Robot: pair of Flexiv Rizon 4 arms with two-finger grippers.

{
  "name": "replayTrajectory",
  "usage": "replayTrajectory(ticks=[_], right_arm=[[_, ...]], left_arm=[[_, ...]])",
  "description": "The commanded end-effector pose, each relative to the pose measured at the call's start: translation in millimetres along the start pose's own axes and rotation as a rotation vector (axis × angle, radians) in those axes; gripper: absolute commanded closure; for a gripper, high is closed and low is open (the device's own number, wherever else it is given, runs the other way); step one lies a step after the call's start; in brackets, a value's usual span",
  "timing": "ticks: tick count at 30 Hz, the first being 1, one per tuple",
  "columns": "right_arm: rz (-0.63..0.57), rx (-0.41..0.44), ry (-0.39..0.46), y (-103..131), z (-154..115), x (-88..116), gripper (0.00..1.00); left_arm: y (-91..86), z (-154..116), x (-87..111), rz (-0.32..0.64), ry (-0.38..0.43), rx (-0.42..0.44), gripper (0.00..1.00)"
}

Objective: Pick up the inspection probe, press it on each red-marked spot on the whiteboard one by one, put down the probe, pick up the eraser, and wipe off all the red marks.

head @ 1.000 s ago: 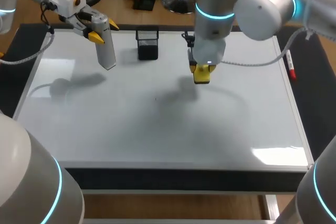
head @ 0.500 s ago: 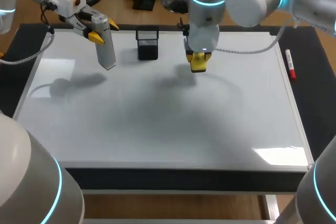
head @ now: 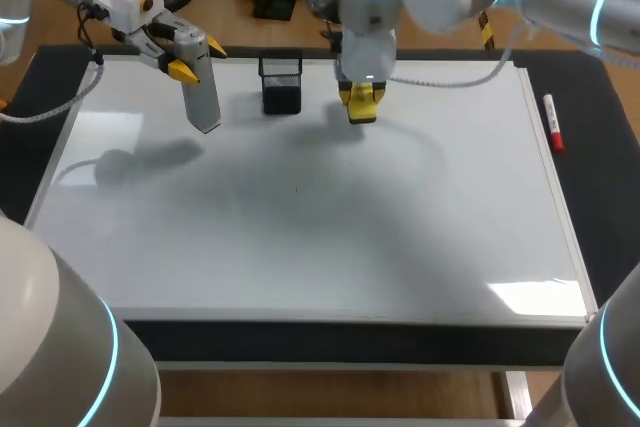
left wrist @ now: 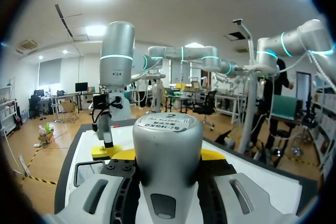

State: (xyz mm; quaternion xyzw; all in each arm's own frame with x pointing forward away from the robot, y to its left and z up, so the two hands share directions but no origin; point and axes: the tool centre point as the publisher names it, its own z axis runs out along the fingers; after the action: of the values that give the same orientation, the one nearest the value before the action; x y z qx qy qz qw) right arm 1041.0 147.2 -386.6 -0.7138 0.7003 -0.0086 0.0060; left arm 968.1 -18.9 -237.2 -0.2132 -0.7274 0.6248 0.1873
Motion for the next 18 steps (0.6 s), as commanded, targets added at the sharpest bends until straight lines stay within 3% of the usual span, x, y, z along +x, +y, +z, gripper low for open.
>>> replayTrajectory(ticks=[1, 18], right_arm=[[0.002, -0.054, 0.009, -16.1, 6.6, -7.6, 1.00], [0.032, -0.067, 0.009, -30.9, 17.6, -16.0, 1.00]], left_arm=[[-0.7, -0.6, -0.4, 0.001, 0.003, -0.001, 1.00], [-0.7, -0.6, -0.4, 0.001, 0.003, -0.001, 1.00]])
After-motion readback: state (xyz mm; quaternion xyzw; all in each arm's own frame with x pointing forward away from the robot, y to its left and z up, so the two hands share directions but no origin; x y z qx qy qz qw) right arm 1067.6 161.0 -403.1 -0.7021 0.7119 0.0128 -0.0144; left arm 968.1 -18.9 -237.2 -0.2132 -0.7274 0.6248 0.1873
